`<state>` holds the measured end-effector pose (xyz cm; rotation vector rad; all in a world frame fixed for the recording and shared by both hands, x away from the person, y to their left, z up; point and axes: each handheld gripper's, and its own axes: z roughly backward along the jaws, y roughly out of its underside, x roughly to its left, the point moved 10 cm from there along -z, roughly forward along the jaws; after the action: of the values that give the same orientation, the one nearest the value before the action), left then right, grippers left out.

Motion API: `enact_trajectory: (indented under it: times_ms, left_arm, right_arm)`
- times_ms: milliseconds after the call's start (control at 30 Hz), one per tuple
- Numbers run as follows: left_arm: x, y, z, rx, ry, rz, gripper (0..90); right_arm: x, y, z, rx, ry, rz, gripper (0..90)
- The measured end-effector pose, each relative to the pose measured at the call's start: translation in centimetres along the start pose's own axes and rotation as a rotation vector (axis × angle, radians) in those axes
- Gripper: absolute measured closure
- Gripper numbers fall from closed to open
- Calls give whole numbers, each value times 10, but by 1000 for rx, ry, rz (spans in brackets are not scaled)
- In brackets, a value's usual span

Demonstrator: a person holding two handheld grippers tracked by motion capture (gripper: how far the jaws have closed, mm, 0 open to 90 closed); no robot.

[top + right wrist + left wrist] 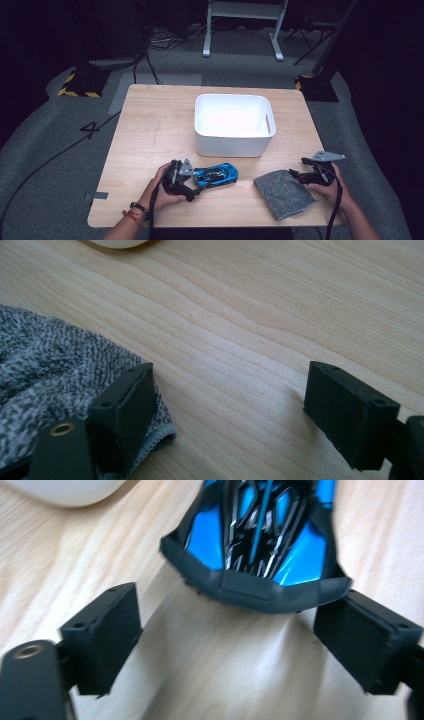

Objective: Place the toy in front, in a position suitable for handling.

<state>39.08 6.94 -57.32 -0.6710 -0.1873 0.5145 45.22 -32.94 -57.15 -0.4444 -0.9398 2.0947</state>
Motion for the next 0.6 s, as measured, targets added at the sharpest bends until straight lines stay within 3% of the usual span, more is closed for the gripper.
enact_trajectory:
  times_ms: [100,167,233,267,333,433,500,600]
  left_arm:
    - [13,7,0,27,-11,21,71]
    - [17,8,0,14,-1,48,43]
    - [16,7,0,15,4,25,47]
    - [14,5,0,4,15,18,110]
    - [10,3,0,-6,27,0,142]
    - [9,0,0,-15,14,-8,157]
    - [7,-2,2,-30,36,-12,161]
    - [6,-3,2,-41,38,-15,158]
  right_arm:
    - [0,0,0,0,0,0,205]
    - [0,0,0,0,1,0,205]
    - [0,0,0,3,3,4,217]
    - [1,-1,1,6,6,14,227]
    - [3,-3,3,19,21,38,259]
    - [10,-14,11,-18,26,61,264]
    - [13,-22,18,-46,40,70,271]
    - [26,-32,31,-77,2,93,275]
